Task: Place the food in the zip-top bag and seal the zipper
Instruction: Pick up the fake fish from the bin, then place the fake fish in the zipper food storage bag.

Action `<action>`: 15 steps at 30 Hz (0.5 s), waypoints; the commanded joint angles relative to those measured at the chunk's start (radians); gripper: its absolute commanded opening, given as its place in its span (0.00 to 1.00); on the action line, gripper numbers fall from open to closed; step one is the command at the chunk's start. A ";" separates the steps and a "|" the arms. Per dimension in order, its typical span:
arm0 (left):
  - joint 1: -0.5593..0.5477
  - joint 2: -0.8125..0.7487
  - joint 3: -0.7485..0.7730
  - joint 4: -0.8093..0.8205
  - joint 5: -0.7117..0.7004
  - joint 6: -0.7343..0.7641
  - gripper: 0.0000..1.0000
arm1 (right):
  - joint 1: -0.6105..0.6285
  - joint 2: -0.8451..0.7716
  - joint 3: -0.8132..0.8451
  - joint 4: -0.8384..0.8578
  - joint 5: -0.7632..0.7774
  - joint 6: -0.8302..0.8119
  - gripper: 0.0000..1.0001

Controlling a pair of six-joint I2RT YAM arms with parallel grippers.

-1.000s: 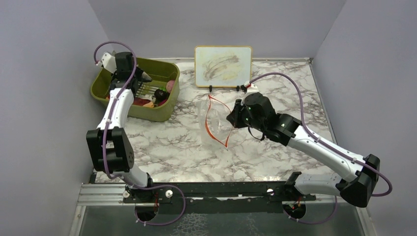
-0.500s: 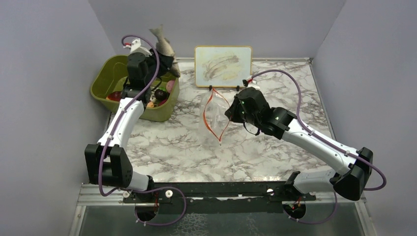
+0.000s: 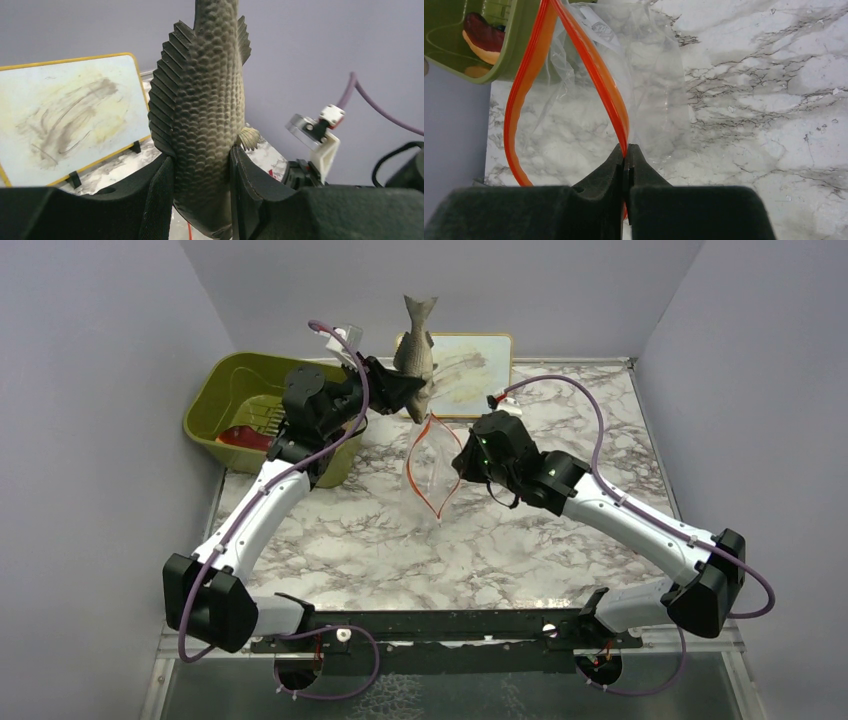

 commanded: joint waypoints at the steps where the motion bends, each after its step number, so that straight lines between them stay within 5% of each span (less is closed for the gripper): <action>1: -0.011 -0.054 -0.032 0.111 0.114 -0.005 0.23 | -0.002 0.007 0.034 0.036 -0.033 0.029 0.01; 8: -0.053 -0.079 -0.056 0.177 0.262 -0.019 0.23 | -0.028 -0.040 0.014 0.095 -0.164 0.078 0.01; 15: -0.095 -0.150 -0.155 0.243 0.308 0.125 0.23 | -0.045 -0.099 -0.022 0.151 -0.230 0.113 0.01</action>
